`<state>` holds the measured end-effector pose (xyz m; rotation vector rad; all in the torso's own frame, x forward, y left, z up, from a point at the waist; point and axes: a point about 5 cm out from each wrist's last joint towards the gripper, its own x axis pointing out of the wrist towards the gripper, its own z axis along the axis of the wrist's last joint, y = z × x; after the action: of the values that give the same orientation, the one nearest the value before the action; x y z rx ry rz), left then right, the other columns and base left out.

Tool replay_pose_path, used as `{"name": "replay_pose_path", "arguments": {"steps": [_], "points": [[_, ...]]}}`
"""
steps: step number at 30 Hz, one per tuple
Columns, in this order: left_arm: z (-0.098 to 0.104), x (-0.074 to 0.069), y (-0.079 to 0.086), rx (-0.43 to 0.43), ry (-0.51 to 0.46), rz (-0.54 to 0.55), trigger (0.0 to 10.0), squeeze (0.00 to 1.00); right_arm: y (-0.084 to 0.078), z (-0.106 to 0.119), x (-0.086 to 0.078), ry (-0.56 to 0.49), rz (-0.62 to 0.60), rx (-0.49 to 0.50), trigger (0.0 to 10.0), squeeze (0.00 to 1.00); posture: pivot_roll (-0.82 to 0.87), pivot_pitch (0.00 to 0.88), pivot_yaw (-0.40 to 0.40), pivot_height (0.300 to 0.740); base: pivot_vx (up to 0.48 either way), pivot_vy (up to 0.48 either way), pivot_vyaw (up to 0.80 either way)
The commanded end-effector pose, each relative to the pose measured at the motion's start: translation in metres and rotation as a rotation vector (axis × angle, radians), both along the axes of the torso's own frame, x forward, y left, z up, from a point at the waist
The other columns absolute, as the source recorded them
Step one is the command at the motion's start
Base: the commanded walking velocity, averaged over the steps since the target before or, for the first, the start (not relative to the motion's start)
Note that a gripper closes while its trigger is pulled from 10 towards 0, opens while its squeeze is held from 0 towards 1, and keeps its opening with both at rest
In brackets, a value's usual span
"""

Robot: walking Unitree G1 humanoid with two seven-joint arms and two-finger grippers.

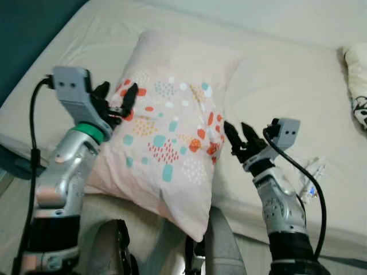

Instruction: Clean up the room

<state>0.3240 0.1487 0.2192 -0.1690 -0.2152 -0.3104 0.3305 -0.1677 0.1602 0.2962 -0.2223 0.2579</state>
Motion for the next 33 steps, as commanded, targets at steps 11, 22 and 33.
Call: {"name": "replay_pose_path", "arguments": {"steps": [11,22,33], "points": [[-0.013,0.007,-0.039,-0.016,0.103,-0.092,10.0,0.00,-0.009,0.010,-0.003,-0.018,-0.125,-0.046,10.0,0.00,-0.13,0.104,-0.016,0.630,0.000,0.000,0.00],[-0.024,0.012,-0.042,-0.033,0.191,-0.043,10.0,0.00,-0.011,0.007,-0.003,-0.006,-0.161,-0.046,10.0,0.00,-0.13,0.102,-0.011,0.670,0.000,0.000,0.00],[-0.027,0.018,-0.046,-0.051,0.243,-0.054,10.0,0.00,-0.013,0.007,-0.001,0.002,-0.178,-0.045,10.0,0.00,-0.13,0.100,-0.008,0.704,0.000,0.000,0.00]]}}
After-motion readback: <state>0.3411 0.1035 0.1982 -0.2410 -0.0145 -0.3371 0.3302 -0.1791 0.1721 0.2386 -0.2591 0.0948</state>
